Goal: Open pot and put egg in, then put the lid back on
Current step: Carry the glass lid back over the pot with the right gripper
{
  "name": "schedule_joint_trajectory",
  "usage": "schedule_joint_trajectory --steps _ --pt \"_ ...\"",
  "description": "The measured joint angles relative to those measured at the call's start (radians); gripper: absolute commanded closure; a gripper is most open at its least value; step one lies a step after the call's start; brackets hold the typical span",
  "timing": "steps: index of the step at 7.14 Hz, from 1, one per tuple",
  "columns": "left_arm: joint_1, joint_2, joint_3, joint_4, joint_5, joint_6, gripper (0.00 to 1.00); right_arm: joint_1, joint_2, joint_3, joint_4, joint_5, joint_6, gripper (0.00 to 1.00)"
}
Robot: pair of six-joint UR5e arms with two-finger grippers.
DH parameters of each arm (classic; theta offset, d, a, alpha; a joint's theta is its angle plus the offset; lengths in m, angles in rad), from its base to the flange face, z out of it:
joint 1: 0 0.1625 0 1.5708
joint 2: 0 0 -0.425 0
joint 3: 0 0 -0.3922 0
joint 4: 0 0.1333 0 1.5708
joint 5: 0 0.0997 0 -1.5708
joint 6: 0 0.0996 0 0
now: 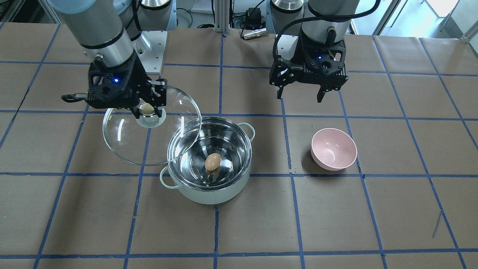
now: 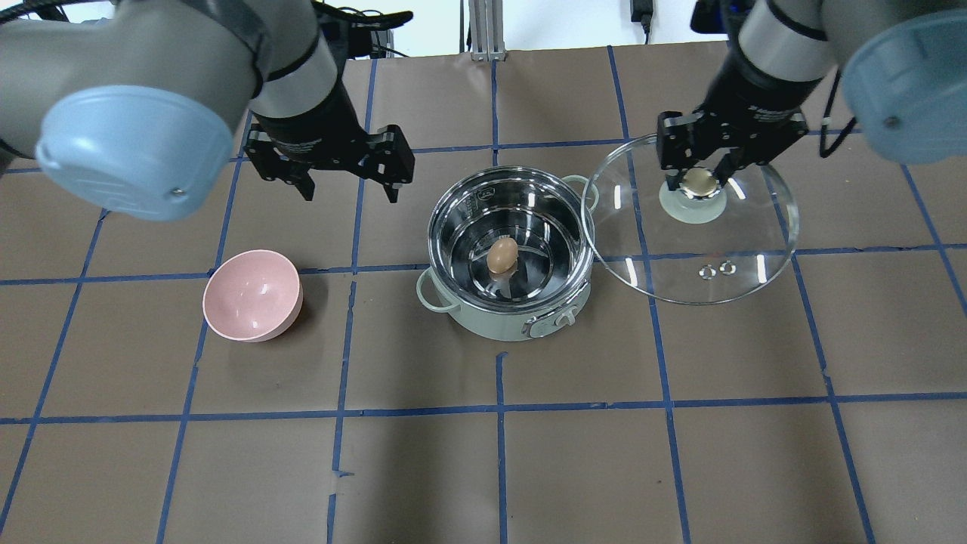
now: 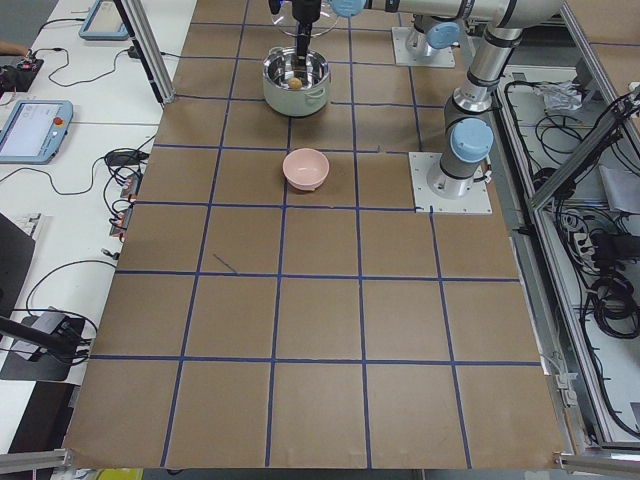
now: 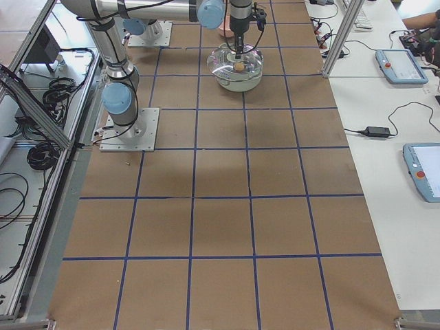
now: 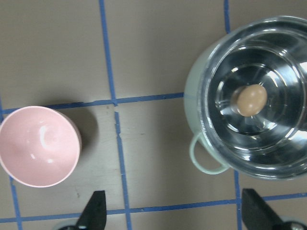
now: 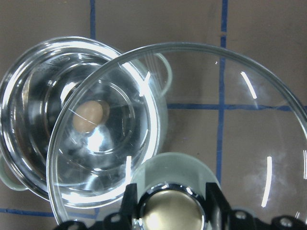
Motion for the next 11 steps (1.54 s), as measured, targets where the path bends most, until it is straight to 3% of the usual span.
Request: schedule_joint_trajectory --steps 3,6,11 --pt "0.075 0.025 -0.004 0.006 0.006 0.138 0.00 0.116 0.065 0.002 -0.113 0.007 0.188 0.79" --pt "0.091 0.033 -0.004 0.007 0.005 0.049 0.00 0.206 0.126 0.003 -0.223 0.008 0.302 0.79" --pt "0.095 0.033 -0.004 0.006 0.004 0.002 0.00 0.217 0.152 0.017 -0.251 0.004 0.265 0.78"
